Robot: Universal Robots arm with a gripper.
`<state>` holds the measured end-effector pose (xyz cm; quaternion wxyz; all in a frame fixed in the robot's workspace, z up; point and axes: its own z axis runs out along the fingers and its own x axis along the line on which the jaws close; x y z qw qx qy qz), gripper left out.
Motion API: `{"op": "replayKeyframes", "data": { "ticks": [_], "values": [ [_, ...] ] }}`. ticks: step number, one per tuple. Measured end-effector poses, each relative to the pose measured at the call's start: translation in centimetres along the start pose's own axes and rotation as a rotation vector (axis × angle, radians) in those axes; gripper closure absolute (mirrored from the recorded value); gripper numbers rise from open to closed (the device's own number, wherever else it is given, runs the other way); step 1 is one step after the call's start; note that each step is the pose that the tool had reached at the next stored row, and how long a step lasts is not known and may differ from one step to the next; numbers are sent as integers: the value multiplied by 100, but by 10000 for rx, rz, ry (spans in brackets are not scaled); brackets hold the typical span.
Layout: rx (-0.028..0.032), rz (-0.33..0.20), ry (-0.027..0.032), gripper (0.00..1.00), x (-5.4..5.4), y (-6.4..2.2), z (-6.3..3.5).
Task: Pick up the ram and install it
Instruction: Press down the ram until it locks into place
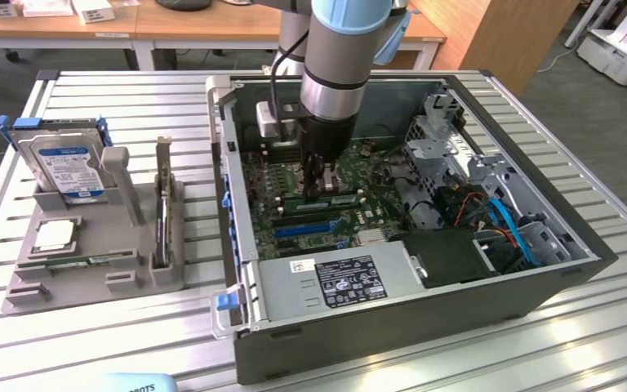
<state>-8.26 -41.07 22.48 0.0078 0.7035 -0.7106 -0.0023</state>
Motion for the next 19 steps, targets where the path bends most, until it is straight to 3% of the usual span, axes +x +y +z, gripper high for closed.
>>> {"op": "replayKeyframes", "data": {
  "ticks": [19],
  "values": [
    [1,0,-1,90,-1,0,20]
  ]
}}
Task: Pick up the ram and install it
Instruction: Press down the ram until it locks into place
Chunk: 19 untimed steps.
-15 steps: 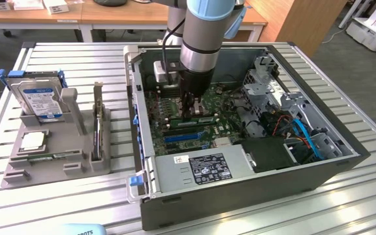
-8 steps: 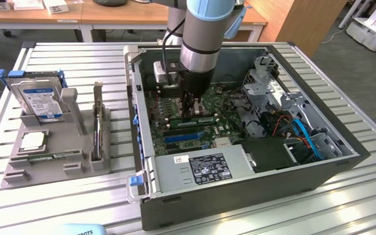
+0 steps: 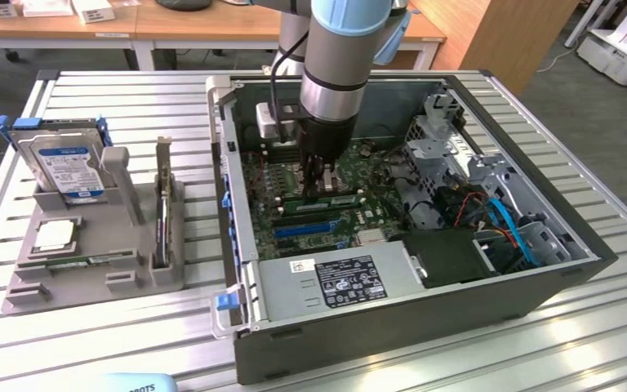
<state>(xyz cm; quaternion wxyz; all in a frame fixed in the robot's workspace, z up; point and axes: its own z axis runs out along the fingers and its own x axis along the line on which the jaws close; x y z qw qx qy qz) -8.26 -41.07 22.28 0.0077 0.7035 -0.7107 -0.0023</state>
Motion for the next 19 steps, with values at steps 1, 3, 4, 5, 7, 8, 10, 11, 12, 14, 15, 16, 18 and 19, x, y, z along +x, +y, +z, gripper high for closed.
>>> {"op": "replayKeyframes", "data": {
  "ticks": [1,3,4,5,7,8,10,11,12,14,15,16,18,19],
  "values": [
    [0,0,-1,90,0,0,0],
    [0,0,-1,90,0,0,0],
    [0,0,0,90,0,0,1],
    [-1,0,0,90,0,0,2],
    [-1,0,-1,90,0,0,7],
    [0,0,0,90,0,0,8],
    [0,0,1,90,0,0,8],
    [0,0,0,90,0,0,8],
    [0,0,0,90,0,0,8],
    [0,0,0,90,0,0,8],
    [0,0,-1,90,0,0,9],
    [0,0,-1,90,0,0,8],
    [-1,0,1,90,0,0,9],
    [-1,0,2,90,0,0,9]
  ]
}}
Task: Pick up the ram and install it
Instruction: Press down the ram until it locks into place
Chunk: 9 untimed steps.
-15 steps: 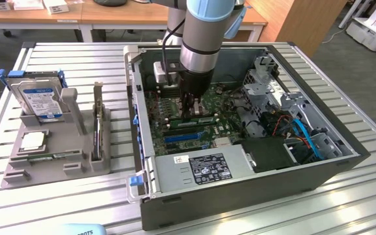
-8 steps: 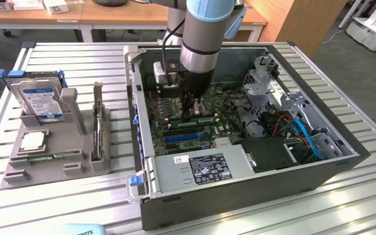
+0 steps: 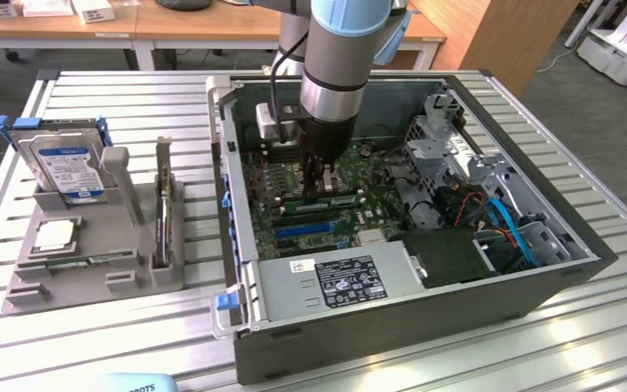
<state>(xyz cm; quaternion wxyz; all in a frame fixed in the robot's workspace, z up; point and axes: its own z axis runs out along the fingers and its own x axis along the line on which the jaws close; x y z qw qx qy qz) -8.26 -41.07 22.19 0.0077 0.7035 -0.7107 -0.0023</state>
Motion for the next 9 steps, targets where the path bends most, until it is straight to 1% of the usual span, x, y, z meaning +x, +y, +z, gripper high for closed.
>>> {"op": "replayKeyframes", "data": {
  "ticks": [9],
  "values": [
    [1,0,-2,90,-1,0,1]
  ]
}}
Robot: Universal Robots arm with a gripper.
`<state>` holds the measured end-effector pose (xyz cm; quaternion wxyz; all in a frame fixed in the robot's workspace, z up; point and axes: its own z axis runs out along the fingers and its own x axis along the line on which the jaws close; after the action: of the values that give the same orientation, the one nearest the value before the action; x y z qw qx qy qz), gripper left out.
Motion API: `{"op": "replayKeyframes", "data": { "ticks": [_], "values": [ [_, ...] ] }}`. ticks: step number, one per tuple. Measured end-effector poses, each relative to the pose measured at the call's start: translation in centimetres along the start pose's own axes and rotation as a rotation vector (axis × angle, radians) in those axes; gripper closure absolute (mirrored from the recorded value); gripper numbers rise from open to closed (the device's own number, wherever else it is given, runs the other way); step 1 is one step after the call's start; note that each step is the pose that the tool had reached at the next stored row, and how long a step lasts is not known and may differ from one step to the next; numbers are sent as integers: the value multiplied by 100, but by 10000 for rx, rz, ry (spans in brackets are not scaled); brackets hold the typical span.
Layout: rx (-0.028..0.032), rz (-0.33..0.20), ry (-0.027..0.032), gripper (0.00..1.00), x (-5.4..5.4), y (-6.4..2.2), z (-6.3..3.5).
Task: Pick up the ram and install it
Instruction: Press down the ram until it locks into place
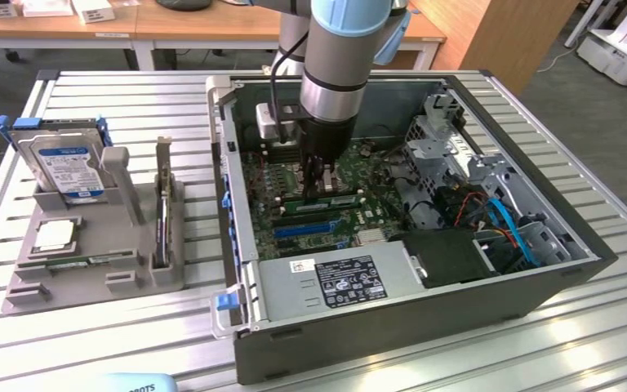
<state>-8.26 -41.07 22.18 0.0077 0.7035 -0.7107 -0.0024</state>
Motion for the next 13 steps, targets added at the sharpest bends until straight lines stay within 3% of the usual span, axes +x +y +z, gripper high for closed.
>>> {"op": "replayKeyframes", "data": {
  "ticks": [13],
  "values": [
    [1,1,101,90,1,2,-136]
  ]
}}
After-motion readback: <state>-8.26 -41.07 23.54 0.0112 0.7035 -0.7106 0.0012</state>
